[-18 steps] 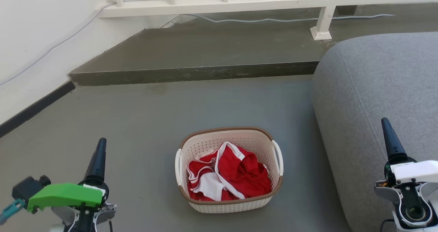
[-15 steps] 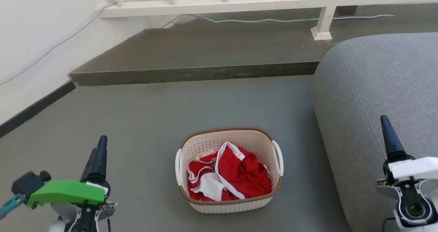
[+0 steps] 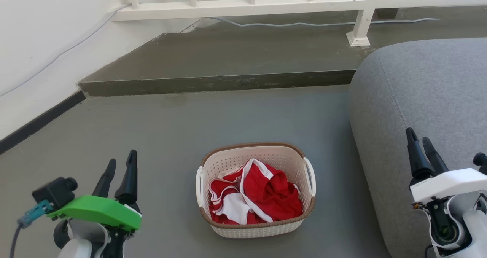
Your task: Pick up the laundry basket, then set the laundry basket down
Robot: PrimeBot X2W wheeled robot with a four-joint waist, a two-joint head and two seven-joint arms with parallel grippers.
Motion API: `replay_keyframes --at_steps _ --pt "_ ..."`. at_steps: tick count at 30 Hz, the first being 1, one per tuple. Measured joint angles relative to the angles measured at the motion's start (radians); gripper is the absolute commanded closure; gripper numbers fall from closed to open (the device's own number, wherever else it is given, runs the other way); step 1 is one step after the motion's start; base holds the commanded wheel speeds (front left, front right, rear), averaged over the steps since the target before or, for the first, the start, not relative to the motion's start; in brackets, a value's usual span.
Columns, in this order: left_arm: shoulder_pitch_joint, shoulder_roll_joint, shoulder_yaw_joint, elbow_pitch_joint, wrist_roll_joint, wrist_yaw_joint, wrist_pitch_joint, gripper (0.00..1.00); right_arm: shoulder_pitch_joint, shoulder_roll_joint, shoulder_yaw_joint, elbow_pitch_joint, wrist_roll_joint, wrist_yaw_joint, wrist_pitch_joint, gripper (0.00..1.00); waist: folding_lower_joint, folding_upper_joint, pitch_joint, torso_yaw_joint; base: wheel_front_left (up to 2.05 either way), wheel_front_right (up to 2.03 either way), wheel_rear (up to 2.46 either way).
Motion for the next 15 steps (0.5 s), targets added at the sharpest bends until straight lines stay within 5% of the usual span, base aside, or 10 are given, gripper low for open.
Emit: replay_keyframes --at_steps 15 --pt "-0.001 0.009 -0.080 -0.006 0.231 0.057 -0.048 0.00 0.002 -0.024 0.087 0.010 -0.232 -0.050 -0.049 0.00 0.0000 0.0000 -0.005 0.003 0.00 0.00 0.00"
